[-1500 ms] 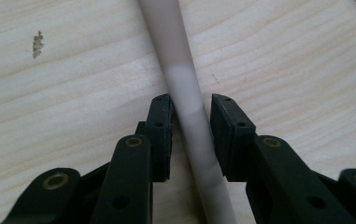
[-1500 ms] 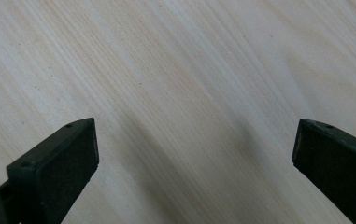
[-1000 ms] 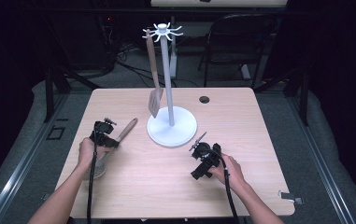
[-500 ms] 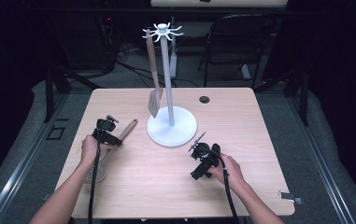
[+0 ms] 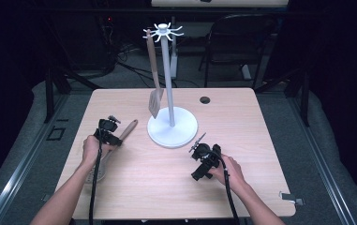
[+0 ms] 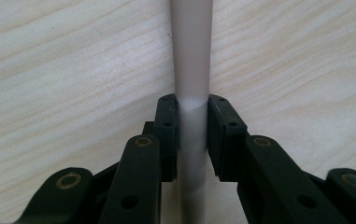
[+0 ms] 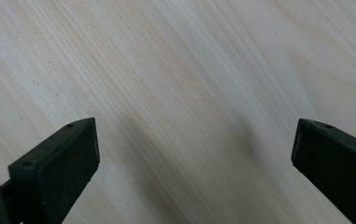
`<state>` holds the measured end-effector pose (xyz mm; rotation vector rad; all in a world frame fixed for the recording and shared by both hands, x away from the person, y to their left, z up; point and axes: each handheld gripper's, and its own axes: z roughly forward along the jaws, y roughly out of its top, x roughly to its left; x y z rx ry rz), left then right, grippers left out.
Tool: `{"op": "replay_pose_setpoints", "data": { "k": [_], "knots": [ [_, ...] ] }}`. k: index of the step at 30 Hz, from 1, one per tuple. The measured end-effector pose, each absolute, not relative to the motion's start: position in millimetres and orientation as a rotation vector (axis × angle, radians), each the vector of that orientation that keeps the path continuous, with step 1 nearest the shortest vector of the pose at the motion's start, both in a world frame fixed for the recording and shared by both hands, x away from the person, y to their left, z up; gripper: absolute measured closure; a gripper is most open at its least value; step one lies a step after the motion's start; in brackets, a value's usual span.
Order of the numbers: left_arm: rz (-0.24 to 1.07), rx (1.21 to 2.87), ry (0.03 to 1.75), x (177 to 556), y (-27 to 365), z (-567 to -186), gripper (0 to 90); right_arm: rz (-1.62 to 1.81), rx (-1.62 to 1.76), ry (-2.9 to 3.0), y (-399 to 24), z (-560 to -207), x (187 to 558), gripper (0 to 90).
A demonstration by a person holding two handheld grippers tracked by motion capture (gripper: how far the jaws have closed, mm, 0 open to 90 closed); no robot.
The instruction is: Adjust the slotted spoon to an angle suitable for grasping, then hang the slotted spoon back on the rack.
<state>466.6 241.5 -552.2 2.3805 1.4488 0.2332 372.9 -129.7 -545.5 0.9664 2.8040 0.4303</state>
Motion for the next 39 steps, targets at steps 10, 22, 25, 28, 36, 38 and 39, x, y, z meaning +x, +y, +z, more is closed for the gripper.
{"op": "replay_pose_setpoints", "data": {
  "k": [10, 22, 25, 28, 36, 38, 39],
  "knots": [
    [0.260, 2.241, 1.407, 453.1, 257.1, -536.1, 75.2, 0.415, 0.965, 2.810, -130.8, -545.0, 373.9, 0.8],
    [0.295, 2.195, 1.337, 443.0, 252.1, -524.6, 75.2, 0.417, 0.966, 2.808, -132.4, -545.1, 374.4, 0.8],
    [0.313, 2.168, 1.323, 440.5, 252.0, -522.1, 75.1, 0.416, 0.965, 2.808, -132.2, -545.5, 374.5, 0.8],
    [0.334, 2.140, 1.310, 437.8, 252.9, -519.6, 75.1, 0.414, 0.963, 2.810, -131.8, -545.8, 374.4, 0.8],
    [0.407, 2.095, 1.256, 428.5, 254.6, -511.2, 75.1, 0.408, 0.956, 2.812, -131.0, -546.2, 373.6, 0.9],
    [0.416, 2.075, 1.245, 426.5, 255.0, -509.3, 75.2, 0.393, 0.951, 2.809, -131.3, -545.2, 374.0, 0.9],
    [0.422, 2.067, 1.235, 425.6, 254.7, -508.7, 75.2, 0.407, 0.958, 2.810, -131.4, -546.0, 374.2, 0.9]
  ]
}}
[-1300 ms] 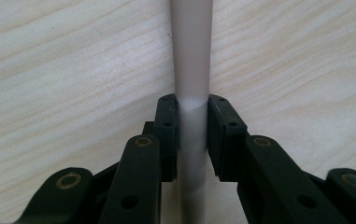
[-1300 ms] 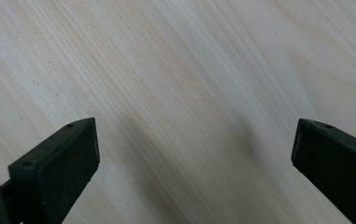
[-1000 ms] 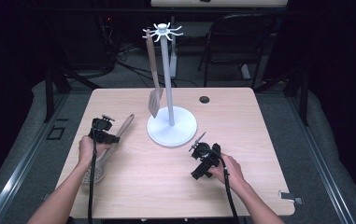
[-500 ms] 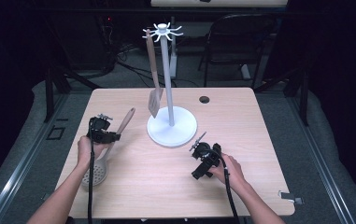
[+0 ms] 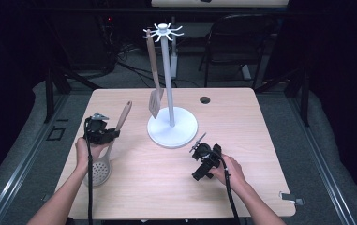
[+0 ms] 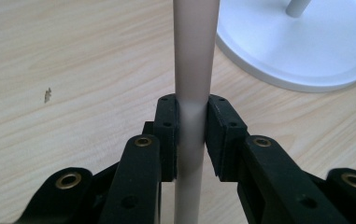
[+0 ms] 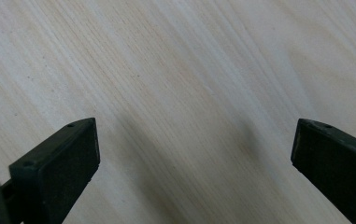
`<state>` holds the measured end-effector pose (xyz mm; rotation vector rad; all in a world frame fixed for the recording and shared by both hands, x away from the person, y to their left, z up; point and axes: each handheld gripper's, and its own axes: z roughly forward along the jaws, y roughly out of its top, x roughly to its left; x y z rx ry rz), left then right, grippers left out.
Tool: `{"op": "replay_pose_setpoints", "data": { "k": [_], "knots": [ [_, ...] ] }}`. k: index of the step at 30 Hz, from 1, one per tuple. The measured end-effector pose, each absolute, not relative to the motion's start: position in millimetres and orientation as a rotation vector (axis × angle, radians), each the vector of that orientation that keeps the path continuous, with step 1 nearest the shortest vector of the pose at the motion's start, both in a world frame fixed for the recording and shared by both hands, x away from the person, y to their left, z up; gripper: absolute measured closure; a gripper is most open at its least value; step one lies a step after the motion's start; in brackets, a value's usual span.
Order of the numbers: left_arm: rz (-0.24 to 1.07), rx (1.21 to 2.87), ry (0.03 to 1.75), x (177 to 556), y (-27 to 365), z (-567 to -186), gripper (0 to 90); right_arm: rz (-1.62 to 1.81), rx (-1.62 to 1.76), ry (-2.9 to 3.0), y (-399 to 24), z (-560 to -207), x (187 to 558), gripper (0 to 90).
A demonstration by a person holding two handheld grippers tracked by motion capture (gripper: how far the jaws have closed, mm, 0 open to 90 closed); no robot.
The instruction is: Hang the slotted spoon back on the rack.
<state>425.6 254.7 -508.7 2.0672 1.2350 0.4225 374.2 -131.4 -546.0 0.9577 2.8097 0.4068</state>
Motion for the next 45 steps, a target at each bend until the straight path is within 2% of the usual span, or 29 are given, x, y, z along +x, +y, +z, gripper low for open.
{"op": "replay_pose_setpoints", "data": {
  "k": [14, 22, 33, 45],
  "knots": [
    [0.507, 2.010, 1.150, 416.5, 250.6, -495.7, 75.3, 0.402, 0.955, 2.810, -130.9, -545.7, 374.3, 0.9],
    [0.518, 2.018, 1.110, 414.6, 246.5, -492.7, 75.3, 0.400, 0.952, 2.813, -130.8, -546.4, 374.4, 1.0],
    [0.546, 1.949, 1.060, 411.1, 245.3, -480.0, 75.3, 0.393, 0.951, 2.818, -130.4, -547.3, 375.1, 1.0],
    [0.497, 2.046, 1.030, 420.5, 228.5, -456.1, 75.6, 0.388, 0.955, 2.824, -130.9, -549.0, 374.4, 1.0]
  ]
}}
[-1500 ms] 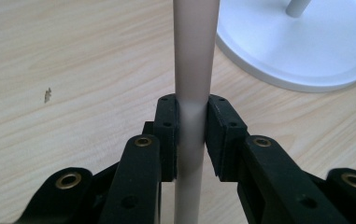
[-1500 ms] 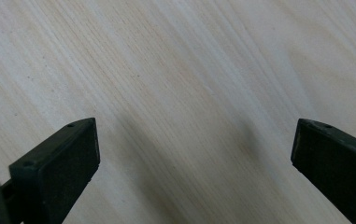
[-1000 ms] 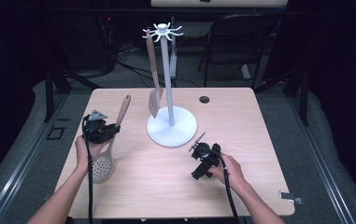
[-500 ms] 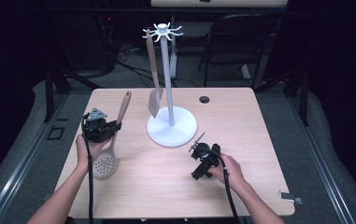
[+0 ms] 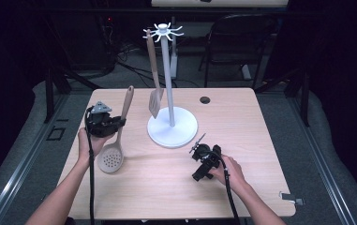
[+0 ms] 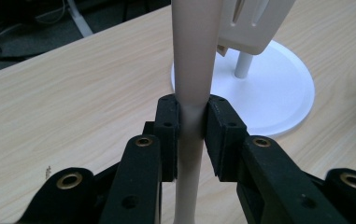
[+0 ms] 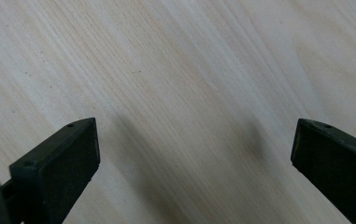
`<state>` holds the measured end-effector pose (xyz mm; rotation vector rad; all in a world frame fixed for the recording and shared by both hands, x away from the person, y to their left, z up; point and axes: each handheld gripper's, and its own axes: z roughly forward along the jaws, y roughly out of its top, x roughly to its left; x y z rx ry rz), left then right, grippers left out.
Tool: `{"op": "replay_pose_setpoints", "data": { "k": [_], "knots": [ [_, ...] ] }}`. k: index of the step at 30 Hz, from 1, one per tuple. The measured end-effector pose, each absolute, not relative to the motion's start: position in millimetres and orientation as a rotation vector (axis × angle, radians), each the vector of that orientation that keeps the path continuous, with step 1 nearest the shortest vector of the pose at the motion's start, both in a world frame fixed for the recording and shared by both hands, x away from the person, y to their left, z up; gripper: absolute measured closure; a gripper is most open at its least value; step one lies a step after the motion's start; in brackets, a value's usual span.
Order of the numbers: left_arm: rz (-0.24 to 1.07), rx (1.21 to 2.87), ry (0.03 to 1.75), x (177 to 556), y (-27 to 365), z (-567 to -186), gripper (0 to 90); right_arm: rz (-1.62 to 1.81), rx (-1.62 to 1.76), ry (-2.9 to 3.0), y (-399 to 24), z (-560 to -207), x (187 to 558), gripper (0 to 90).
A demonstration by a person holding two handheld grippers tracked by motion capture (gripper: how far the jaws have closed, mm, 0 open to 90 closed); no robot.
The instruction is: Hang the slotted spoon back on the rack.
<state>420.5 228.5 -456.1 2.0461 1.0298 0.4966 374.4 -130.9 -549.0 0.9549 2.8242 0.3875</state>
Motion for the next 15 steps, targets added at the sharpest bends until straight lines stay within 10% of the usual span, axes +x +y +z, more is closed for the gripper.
{"op": "replay_pose_setpoints", "data": {
  "k": [15],
  "knots": [
    [0.437, 2.150, 1.011, 423.1, 217.3, -435.4, 75.7, 0.365, 0.951, 2.827, -130.7, -550.0, 375.5, 1.1]
  ]
}}
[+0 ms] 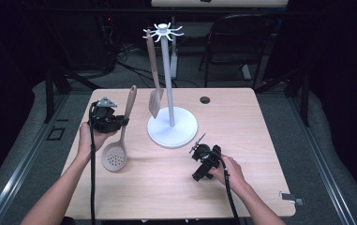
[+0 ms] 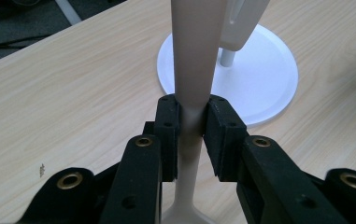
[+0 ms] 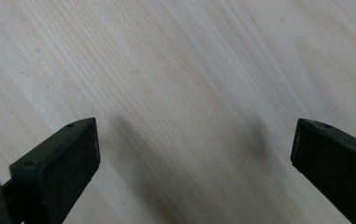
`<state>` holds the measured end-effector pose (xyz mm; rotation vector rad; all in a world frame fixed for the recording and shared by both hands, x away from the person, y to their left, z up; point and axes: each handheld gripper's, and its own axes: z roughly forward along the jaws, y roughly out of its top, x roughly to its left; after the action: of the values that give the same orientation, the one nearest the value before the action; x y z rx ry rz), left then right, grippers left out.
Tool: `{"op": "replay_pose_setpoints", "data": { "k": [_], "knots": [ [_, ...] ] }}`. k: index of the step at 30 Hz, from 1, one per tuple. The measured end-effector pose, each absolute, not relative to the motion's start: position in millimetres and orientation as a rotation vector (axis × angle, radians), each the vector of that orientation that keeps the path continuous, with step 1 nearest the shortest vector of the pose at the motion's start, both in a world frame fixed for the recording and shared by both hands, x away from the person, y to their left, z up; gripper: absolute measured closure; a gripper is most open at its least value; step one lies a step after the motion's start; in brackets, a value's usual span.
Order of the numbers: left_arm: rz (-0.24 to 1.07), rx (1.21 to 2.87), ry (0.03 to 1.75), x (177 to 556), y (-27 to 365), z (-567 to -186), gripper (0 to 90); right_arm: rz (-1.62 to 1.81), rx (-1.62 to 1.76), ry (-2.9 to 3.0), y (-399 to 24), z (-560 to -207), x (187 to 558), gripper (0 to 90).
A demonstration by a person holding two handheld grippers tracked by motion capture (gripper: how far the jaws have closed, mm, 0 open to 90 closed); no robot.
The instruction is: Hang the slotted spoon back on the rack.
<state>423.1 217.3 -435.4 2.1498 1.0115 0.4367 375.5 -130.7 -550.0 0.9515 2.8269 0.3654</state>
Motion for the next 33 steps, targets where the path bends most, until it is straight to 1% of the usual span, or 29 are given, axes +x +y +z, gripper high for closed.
{"op": "replay_pose_setpoints", "data": {
  "k": [8, 19, 33],
  "knots": [
    [0.442, 2.158, 0.978, 422.0, 214.0, -418.9, 75.7, 0.386, 0.956, 2.825, -131.0, -550.0, 375.0, 1.1],
    [0.514, 2.116, 0.917, 420.0, 205.6, -402.8, 75.6, 0.395, 0.961, 2.818, -131.8, -549.4, 374.9, 1.1],
    [0.506, 2.135, 0.863, 430.7, 189.3, -382.4, 75.6, 0.376, 0.958, 2.816, -130.8, -548.6, 374.8, 1.1]
  ]
}}
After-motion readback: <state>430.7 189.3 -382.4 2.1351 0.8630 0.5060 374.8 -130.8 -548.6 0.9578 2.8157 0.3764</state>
